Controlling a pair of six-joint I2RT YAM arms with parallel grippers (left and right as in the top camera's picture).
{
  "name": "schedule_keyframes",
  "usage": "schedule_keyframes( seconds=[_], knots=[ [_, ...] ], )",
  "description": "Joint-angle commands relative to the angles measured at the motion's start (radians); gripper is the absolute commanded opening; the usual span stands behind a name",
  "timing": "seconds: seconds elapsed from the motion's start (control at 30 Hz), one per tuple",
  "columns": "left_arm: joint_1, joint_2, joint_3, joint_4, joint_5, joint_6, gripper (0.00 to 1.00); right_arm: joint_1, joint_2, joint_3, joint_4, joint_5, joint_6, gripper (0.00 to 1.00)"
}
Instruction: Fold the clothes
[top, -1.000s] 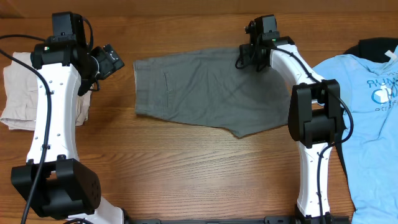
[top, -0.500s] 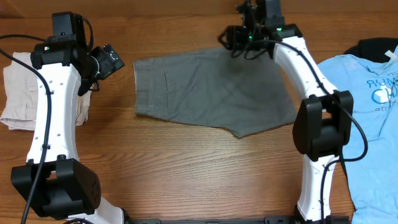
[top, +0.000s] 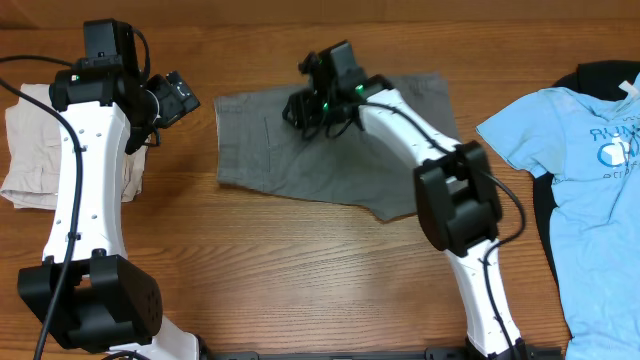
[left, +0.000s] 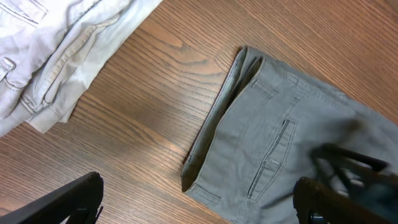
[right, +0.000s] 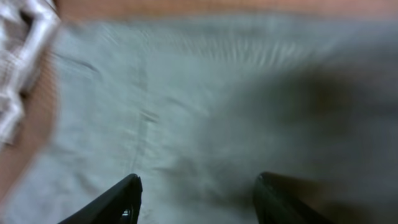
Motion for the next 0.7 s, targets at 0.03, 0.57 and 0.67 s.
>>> schedule_keyframes(
  seconds=[0.03,0.57,0.67],
  knots=[
    [-0.002,-0.002,0.007,0.000,-0.006,-0.013,1.00,0.025,0.060,-0.009,0.021,0.011,0.008,0.73],
    [-0.002,-0.002,0.007,0.000,-0.006,-0.013,1.00,-0.088,-0.291,0.031,-0.426,-0.040,-0.003,1.00],
    [-0.002,-0.002,0.007,0.000,-0.006,-0.013,1.00,-0.122,-0.320,0.031,-0.605,0.118,0.008,1.00]
  ],
)
